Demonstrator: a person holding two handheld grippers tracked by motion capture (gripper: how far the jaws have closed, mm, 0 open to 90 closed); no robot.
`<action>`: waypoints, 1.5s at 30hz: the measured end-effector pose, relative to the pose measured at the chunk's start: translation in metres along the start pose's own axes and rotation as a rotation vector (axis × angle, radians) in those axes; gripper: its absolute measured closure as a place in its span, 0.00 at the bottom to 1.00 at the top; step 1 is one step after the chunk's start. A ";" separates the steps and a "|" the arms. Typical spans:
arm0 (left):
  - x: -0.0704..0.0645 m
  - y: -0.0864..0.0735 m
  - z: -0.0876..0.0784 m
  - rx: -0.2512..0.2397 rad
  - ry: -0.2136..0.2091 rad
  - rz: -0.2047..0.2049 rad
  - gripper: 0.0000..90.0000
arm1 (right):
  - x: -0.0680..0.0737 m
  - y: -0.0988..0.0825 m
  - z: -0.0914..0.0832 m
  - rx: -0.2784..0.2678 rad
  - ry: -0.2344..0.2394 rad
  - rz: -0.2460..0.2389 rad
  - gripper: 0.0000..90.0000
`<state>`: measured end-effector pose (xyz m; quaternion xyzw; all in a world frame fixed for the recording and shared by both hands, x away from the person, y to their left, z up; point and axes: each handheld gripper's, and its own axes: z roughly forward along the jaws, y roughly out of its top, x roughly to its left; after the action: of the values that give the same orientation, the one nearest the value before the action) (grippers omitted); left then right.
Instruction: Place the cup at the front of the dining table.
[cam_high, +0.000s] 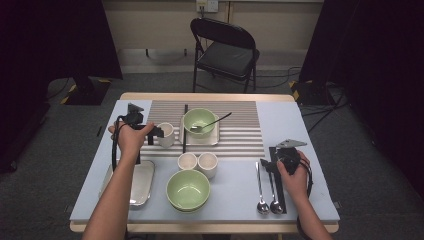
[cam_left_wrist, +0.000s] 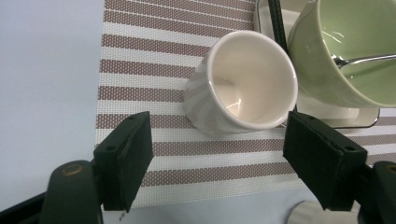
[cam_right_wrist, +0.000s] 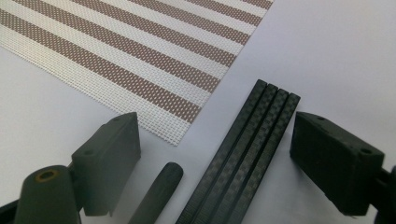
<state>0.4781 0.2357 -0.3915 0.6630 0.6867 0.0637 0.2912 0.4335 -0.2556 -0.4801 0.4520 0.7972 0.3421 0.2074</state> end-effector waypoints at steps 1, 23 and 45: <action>0.000 -0.001 0.000 -0.006 0.001 -0.002 0.28 | 0.000 0.000 0.000 0.000 0.000 0.001 0.17; 0.003 -0.014 -0.011 -0.001 0.006 0.007 0.28 | 0.000 0.000 0.000 0.001 0.001 0.000 0.17; 0.010 -0.025 -0.016 0.004 -0.002 0.012 0.29 | 0.000 0.000 0.000 0.000 0.000 0.000 0.17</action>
<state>0.4487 0.2467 -0.3932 0.6678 0.6826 0.0637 0.2901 0.4335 -0.2555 -0.4801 0.4522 0.7971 0.3421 0.2076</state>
